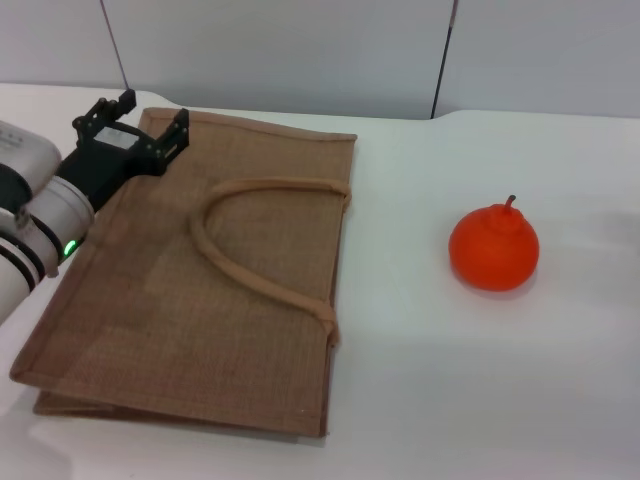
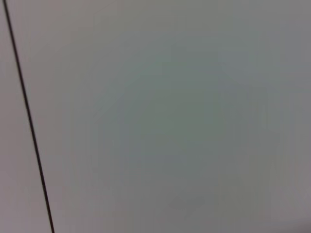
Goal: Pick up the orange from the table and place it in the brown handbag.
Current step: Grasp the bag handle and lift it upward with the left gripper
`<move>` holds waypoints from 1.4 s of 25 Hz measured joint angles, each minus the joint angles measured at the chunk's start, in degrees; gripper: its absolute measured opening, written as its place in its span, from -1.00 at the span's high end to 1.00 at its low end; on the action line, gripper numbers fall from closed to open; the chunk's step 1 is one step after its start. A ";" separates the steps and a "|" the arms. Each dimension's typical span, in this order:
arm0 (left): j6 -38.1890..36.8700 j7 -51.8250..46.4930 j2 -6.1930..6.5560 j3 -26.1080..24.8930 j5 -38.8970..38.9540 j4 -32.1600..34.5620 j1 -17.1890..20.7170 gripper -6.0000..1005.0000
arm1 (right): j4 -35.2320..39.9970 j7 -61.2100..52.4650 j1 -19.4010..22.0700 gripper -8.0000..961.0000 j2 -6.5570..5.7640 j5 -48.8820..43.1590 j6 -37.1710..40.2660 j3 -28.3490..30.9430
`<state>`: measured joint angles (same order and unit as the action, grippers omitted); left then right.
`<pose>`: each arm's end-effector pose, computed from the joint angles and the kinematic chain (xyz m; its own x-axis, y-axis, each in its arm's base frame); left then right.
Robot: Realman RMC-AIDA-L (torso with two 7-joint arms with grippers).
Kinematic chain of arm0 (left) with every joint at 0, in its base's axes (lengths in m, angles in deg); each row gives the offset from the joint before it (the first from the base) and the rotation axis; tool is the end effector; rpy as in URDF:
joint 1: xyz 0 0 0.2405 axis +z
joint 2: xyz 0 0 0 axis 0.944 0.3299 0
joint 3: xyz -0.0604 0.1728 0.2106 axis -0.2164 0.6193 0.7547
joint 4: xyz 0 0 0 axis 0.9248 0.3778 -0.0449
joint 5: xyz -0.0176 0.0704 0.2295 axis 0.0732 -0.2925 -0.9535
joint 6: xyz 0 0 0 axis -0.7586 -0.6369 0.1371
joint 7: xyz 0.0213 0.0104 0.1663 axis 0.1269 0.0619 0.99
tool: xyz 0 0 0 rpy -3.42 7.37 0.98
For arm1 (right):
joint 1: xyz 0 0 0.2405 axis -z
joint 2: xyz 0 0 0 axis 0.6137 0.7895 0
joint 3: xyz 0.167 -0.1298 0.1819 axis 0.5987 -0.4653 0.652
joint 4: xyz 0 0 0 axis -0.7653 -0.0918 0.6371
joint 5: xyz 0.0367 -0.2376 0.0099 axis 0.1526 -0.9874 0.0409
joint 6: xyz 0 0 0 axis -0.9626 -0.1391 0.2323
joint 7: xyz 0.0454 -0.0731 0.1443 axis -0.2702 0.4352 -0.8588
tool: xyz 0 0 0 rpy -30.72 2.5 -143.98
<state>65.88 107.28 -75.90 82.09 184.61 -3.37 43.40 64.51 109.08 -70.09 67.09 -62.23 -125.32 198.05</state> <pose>-0.3355 0.4407 -0.0286 0.7913 0.0329 0.6105 0.5870 -0.3201 -0.7436 0.3967 0.3846 -0.0313 0.6694 -0.0771 -0.7389 -0.7425 -0.0383 -0.6687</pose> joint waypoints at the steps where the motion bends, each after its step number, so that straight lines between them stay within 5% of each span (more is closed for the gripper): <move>1: -0.43 -1.53 0.15 0.14 -0.14 0.29 -0.07 -0.46 | -0.01 0.00 -0.01 -0.61 -0.02 -0.02 0.05 0.00; 8: -1.76 -11.87 1.06 0.54 -7.36 3.80 0.21 -0.46 | -0.13 -0.18 -0.02 -0.61 -0.20 -0.07 0.91 -0.44; 17: -9.71 -40.72 3.50 -0.02 -34.97 18.48 2.47 -0.46 | -0.28 -0.38 -0.02 -0.61 -0.21 -0.07 1.50 -0.70; 23: -18.50 -57.25 2.92 -0.07 -53.70 30.28 6.65 -0.46 | -0.24 -0.41 -0.02 -0.61 -0.21 -0.15 1.50 -0.72; 29: -18.77 -70.83 2.83 -1.28 -69.43 35.04 7.50 -0.46 | -0.18 -0.48 -0.10 -0.61 -0.21 -0.18 1.57 -0.70; 35: -14.80 -83.33 1.15 -5.87 -86.47 37.26 6.86 -0.46 | -0.27 -0.55 -0.29 -0.61 -0.20 -0.43 2.70 -0.70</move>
<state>51.09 23.95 -74.75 76.22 98.13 33.88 50.26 64.24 108.54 -70.38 66.88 -62.66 -122.62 197.35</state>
